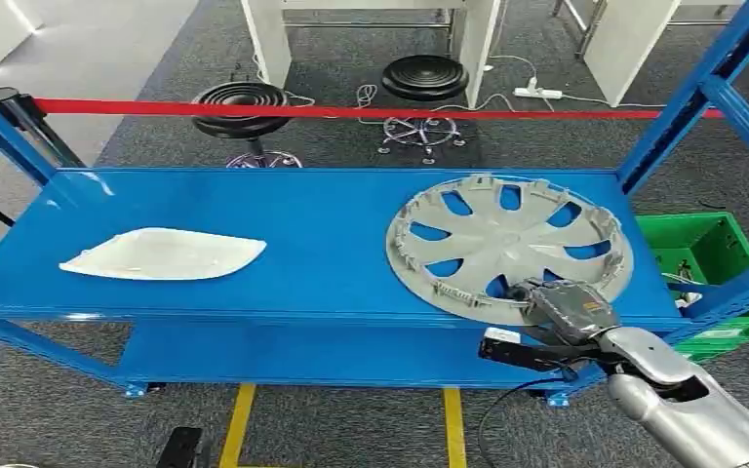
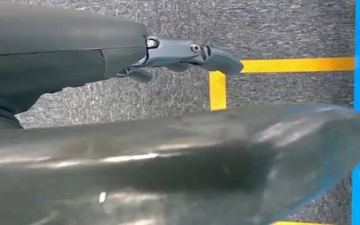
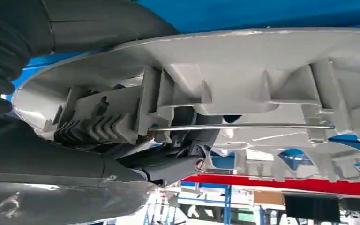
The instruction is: Take the parts from the cabinet and place them on the table.
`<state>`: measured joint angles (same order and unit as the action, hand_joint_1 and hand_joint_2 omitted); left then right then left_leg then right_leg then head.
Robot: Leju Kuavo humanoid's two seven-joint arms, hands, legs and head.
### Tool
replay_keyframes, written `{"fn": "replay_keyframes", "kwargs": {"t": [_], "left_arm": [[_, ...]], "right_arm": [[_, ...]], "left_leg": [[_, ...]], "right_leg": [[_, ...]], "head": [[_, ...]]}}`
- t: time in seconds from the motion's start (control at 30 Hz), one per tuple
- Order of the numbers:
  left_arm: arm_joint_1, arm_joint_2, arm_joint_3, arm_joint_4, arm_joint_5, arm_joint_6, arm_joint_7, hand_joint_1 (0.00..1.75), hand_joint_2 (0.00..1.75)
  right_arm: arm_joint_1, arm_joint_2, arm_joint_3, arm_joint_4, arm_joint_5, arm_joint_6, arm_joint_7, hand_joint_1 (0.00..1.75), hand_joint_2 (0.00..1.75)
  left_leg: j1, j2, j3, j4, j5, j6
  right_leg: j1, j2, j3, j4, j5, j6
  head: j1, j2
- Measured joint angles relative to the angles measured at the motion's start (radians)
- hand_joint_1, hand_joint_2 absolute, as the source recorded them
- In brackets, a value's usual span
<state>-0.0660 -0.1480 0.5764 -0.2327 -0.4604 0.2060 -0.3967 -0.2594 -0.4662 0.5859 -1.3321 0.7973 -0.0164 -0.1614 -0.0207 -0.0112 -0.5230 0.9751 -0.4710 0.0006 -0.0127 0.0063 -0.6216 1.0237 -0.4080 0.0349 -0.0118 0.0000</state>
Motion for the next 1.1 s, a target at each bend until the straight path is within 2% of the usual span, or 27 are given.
{"fn": "replay_keyframes", "kwargs": {"t": [0.47, 0.8, 1.03, 1.1], "left_arm": [[0.001, 0.000, 0.001, 0.000, 0.008, 0.002, -0.003, 0.00, 0.00], [0.002, 0.000, 0.008, 0.000, 0.013, -0.009, -0.021, 0.00, 0.00], [0.002, 0.000, 0.017, 0.000, 0.017, -0.016, -0.021, 0.00, 0.00], [0.003, 0.000, 0.020, 0.000, 0.020, -0.016, -0.029, 0.00, 0.00]], "right_arm": [[0.023, -0.026, 0.012, -0.119, 0.027, -0.008, 0.005, 1.75, 1.75], [0.069, -0.057, 0.007, -0.270, 0.075, -0.075, 0.012, 1.75, 1.75], [0.079, -0.061, 0.005, -0.313, 0.083, -0.083, 0.013, 1.75, 1.75], [0.089, -0.061, 0.002, -0.317, 0.097, -0.110, 0.012, 1.75, 1.75]], "left_leg": [[0.000, 0.000, -0.002, 0.000, 0.001, 0.000], [0.000, 0.000, -0.003, 0.000, 0.001, 0.000], [0.000, 0.000, -0.003, 0.000, 0.001, 0.000], [0.000, 0.000, -0.003, 0.000, 0.001, 0.000]], "right_leg": [[0.000, 0.000, -0.003, 0.000, 0.001, 0.000], [0.000, 0.000, -0.004, 0.000, 0.001, 0.000], [0.000, 0.000, -0.004, 0.000, 0.001, 0.000], [0.000, -0.001, -0.004, 0.000, 0.001, 0.000]], "head": [[0.000, 0.000], [0.000, 0.000], [-0.001, 0.000], [0.000, 0.000]]}}
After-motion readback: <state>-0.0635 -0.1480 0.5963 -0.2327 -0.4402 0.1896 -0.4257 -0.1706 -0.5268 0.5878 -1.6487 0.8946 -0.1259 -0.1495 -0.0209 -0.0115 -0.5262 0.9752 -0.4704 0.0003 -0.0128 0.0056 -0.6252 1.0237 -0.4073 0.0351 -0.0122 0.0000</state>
